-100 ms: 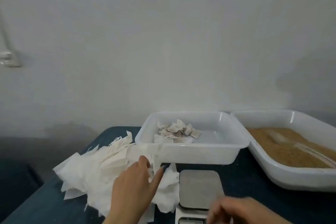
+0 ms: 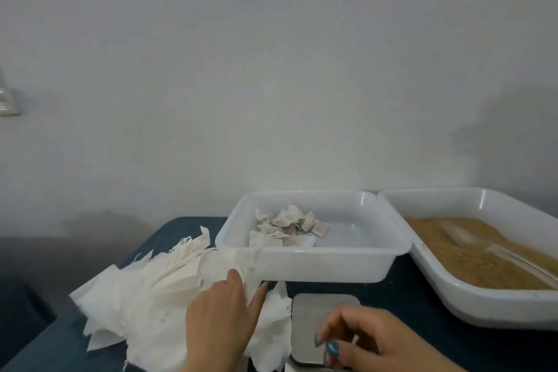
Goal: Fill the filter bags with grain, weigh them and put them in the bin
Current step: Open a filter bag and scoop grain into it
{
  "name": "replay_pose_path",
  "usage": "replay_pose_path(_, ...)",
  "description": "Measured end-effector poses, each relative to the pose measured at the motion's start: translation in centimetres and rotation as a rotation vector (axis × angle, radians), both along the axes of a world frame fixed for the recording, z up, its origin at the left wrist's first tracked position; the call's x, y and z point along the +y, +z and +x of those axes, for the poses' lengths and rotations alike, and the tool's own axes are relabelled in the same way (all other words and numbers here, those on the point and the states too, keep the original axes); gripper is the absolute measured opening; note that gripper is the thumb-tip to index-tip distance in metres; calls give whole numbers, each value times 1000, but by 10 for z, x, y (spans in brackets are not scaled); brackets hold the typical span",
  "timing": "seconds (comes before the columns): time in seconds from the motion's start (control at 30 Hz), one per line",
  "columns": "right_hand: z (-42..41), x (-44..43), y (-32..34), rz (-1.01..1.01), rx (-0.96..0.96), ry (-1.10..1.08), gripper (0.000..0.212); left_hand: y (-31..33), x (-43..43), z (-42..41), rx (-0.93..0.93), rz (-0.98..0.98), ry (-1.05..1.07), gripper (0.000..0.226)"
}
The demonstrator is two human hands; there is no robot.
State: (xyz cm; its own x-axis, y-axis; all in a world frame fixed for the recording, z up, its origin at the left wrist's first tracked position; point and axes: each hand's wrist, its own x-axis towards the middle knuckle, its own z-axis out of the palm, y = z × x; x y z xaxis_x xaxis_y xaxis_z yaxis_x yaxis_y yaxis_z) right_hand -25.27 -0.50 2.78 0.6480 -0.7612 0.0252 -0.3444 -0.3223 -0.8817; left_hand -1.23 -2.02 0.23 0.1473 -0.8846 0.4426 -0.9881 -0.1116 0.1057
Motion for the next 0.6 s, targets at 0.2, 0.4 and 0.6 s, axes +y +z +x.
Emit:
replay_pose_path(0.2,9,-48,-6,26,-61,-134,12,19,-6,6,-11,-185,-156,28)
replay_pose_path(0.4,20,-80,-13,67,-212,-159,48,38,-26,-5,760,-221,-513,29)
replay_pose_path(0.6,14,-93,-16,162,-396,-300,56,30,-62,-36,1370,125,-643,35)
